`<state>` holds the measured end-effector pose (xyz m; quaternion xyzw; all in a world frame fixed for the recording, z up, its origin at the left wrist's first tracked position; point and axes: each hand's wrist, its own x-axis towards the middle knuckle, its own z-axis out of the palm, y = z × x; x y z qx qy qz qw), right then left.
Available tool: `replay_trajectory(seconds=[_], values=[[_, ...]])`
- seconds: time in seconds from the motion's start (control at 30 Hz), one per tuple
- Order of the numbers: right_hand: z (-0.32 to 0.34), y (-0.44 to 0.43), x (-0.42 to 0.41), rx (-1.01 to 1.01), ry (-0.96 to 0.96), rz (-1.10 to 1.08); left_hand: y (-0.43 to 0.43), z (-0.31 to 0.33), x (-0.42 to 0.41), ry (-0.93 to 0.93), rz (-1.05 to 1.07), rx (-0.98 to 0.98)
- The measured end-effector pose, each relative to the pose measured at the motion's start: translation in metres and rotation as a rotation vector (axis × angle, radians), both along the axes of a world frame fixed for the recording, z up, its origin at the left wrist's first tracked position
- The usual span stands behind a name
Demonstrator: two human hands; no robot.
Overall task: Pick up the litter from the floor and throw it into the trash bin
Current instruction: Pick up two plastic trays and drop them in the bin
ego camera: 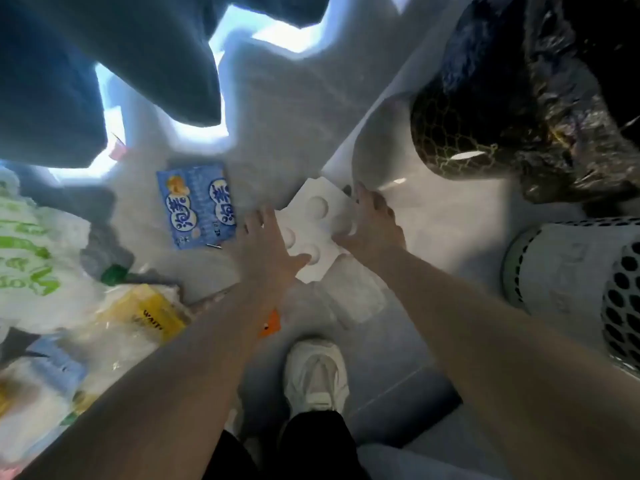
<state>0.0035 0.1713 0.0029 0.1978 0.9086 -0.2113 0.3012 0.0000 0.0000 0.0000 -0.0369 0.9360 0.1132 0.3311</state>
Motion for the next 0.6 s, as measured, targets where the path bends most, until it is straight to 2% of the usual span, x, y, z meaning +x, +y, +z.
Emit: replay_trajectory(seconds=[0.17, 0.4, 0.6], values=[[-0.017, -0.002, -0.010, 0.127, -0.042, -0.029, 0.001, -0.013, -0.005, -0.008, -0.063, -0.128], [-0.019, 0.006, -0.002, 0.182, -0.084, -0.056, -0.019, -0.029, -0.010, -0.076, -0.004, -0.044], [0.013, 0.024, 0.019, 0.147, -0.121, -0.335, -0.051, -0.003, -0.014, -0.153, 0.008, 0.061]])
